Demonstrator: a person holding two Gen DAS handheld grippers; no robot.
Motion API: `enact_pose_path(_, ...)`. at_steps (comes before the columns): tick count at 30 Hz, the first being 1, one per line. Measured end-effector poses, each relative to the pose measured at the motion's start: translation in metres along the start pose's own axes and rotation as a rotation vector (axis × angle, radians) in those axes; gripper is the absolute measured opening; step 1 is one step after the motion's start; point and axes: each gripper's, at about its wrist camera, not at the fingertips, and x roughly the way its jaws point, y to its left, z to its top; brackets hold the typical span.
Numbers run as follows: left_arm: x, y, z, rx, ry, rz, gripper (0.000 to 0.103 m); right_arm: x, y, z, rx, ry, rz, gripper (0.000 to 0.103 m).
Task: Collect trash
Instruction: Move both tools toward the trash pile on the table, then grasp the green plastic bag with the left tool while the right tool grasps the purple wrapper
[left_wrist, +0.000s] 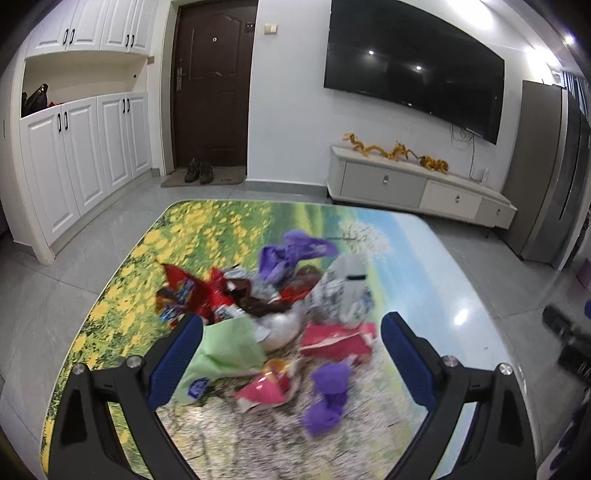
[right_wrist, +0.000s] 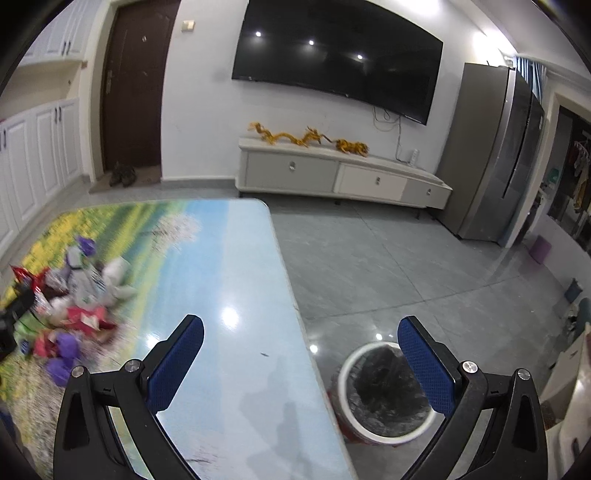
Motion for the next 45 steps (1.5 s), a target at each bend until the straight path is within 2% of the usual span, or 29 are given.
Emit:
enact_pose_path(6, -0.002, 0.041, -0.007, -0.039, 0.002, 0.025, 0.098, -0.011, 0.020, 0.012, 0.016, -0.041, 0.107, 0.103)
enact_pose_path(13, -0.010, 0.106, -0.020, -0.048, 0.011, 0.125, 0.098, -0.005, 0.048, 0.013, -0.006, 0.027, 0.263, 0.103)
enact_pose_path(16, -0.011, 0.129, -0.029, -0.052, 0.037, 0.146, 0.098, 0.001, 0.065, 0.007, -0.030, 0.077, 0.365, 0.103)
enact_pose_path(19, -0.012, 0.144, -0.038, -0.072, 0.066, 0.120, 0.097, 0.013, 0.089, -0.002, -0.067, 0.148, 0.469, 0.103)
enact_pose_path(22, -0.008, 0.147, -0.041, -0.085, 0.087, 0.090, 0.097, 0.019, 0.107, -0.013, -0.103, 0.207, 0.536, 0.099)
enact_pose_path(25, -0.005, 0.140, -0.040, -0.088, 0.098, 0.024, 0.094, 0.028, 0.126, -0.024, -0.141, 0.264, 0.595, 0.088)
enact_pose_path(27, -0.001, 0.134, -0.039, -0.079, 0.109, -0.018, 0.088, 0.030, 0.133, -0.032, -0.147, 0.292, 0.624, 0.078)
enact_pose_path(28, 0.001, 0.130, -0.039, -0.070, 0.115, -0.032, 0.086, 0.031, 0.136, -0.035, -0.147, 0.311, 0.642, 0.076)
enact_pose_path(30, 0.007, 0.124, -0.038, -0.051, 0.127, -0.062, 0.082, 0.035, 0.141, -0.042, -0.153, 0.331, 0.656, 0.070)
enact_pose_path(34, 0.020, 0.115, -0.036, -0.011, 0.154, -0.133, 0.081, 0.038, 0.150, -0.050, -0.156, 0.353, 0.678, 0.062)
enact_pose_path(38, 0.035, 0.107, -0.035, 0.040, 0.178, -0.169, 0.079, 0.043, 0.155, -0.051, -0.156, 0.393, 0.717, 0.055)
enact_pose_path(43, 0.054, 0.104, -0.037, 0.059, 0.219, -0.203, 0.069, 0.053, 0.165, -0.056, -0.144, 0.436, 0.749, 0.051)
enact_pose_path(45, 0.059, 0.105, -0.037, 0.057, 0.233, -0.219, 0.058, 0.055, 0.168, -0.057, -0.136, 0.450, 0.760, 0.045)
